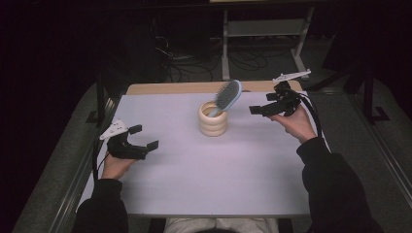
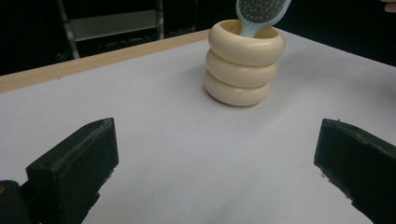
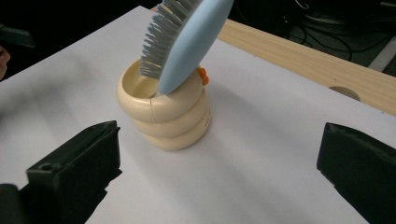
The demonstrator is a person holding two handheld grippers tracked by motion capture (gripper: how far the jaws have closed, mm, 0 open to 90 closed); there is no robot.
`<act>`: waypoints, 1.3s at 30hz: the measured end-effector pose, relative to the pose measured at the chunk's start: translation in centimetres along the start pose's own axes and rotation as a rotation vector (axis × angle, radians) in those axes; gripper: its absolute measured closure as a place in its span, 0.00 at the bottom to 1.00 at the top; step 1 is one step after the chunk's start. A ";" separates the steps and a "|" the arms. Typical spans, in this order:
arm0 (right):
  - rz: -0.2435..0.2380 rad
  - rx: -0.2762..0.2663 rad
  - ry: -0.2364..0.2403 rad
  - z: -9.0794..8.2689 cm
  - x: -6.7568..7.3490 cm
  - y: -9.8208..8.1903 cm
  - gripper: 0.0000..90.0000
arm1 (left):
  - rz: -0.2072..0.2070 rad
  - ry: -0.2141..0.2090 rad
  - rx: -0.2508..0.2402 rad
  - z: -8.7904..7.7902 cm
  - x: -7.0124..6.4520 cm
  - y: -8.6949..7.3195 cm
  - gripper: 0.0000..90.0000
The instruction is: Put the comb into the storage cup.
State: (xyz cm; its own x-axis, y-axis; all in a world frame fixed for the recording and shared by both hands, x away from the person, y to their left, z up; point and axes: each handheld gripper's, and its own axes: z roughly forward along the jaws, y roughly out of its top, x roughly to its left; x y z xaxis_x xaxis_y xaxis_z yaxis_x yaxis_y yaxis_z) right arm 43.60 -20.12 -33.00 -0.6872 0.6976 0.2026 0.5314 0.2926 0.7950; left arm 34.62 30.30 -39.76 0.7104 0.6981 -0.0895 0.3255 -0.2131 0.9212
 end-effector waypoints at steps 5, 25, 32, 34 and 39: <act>-0.003 -0.001 -0.002 -0.6 -0.2 -0.7 0.00 | 0.001 0.000 0.001 0.0 -0.1 0.0 0.00; -0.009 0.003 0.003 -1.7 0.0 -3.6 0.00 | -0.006 -0.018 -0.014 -0.1 -0.3 0.0 0.00; -0.014 0.012 0.007 -1.6 0.2 -5.2 0.00 | -0.007 -0.033 -0.017 0.0 -0.5 0.0 0.00; -0.017 0.015 0.004 -1.6 0.3 -5.6 0.00 | -0.006 -0.036 -0.015 0.0 -0.5 0.0 0.00; -0.028 0.021 0.003 -1.7 0.7 -6.7 0.00 | -0.007 -0.036 -0.015 0.0 -0.5 0.0 0.00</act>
State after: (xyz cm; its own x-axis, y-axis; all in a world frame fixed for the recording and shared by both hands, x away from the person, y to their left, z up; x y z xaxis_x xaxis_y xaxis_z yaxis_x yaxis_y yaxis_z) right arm 38.77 -22.69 -37.20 -0.7036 0.6868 0.1825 0.5221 0.3254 0.7884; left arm 34.27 29.95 -39.71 0.7300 0.6746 -0.1095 0.3215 -0.1976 0.9261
